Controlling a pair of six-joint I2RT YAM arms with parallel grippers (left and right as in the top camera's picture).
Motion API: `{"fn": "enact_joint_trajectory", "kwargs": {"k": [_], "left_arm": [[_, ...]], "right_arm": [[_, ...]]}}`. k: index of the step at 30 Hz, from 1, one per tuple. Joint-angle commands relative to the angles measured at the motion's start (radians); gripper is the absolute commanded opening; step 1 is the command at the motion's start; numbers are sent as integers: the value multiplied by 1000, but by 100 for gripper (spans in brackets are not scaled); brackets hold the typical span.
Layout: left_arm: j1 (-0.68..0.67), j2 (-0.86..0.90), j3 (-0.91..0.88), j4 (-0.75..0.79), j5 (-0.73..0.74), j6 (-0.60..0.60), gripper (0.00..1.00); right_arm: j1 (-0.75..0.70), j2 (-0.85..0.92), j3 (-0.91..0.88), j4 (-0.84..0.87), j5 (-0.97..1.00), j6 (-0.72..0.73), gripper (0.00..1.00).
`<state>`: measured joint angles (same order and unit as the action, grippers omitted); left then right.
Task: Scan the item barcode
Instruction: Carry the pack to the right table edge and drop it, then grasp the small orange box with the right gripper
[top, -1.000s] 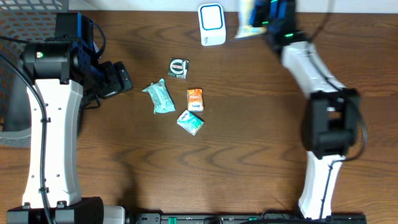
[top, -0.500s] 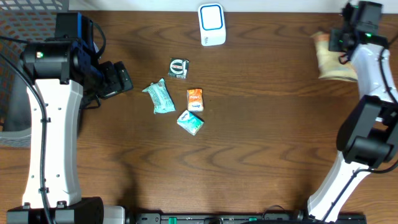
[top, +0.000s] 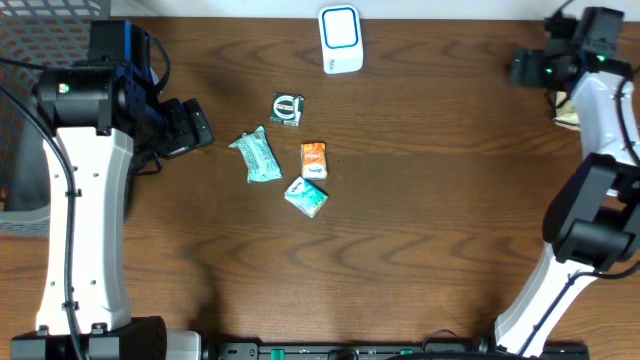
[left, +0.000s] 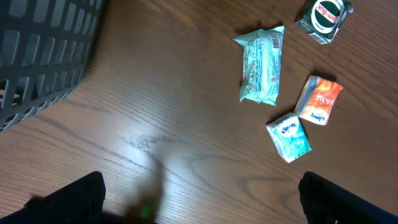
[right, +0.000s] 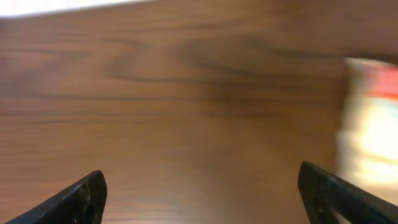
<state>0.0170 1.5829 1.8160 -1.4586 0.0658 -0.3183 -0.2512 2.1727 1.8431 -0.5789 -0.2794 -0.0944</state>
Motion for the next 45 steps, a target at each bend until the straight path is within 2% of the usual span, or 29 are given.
{"fn": "enact_joint_trajectory", "kwargs": {"k": [1,4,7,8,10,15,17,26,35,45], "left_arm": [[2,2,-5,-3,-2,-13,98],[2,2,-5,-3,-2,-13,98],[2,2,-5,-3,-2,-13,98],[2,2,-5,-3,-2,-13,98],[2,2,-5,-3,-2,-13,98],[2,2,-5,-3,-2,-13,98],[2,2,-5,-3,-2,-13,98],[2,2,-5,-3,-2,-13,98],[2,2,-5,-3,-2,-13,98],[2,2,-5,-3,-2,-13,98]], "right_arm": [[74,-5,8,-2,-359,184,91],[126,-5,8,-34,-575,273,90],[192,-5,8,-131,-689,281,90],[214,-5,8,-174,-677,275,89],[258,-5,8,-246,-622,245,83],[428,5,-8,-356,-313,241,68],[492,11,-15,-364,-240,272,65],[726,32,-19,-338,44,496,64],[793,39,-42,-325,109,574,56],[810,39,-230,-114,-14,599,51]]}}
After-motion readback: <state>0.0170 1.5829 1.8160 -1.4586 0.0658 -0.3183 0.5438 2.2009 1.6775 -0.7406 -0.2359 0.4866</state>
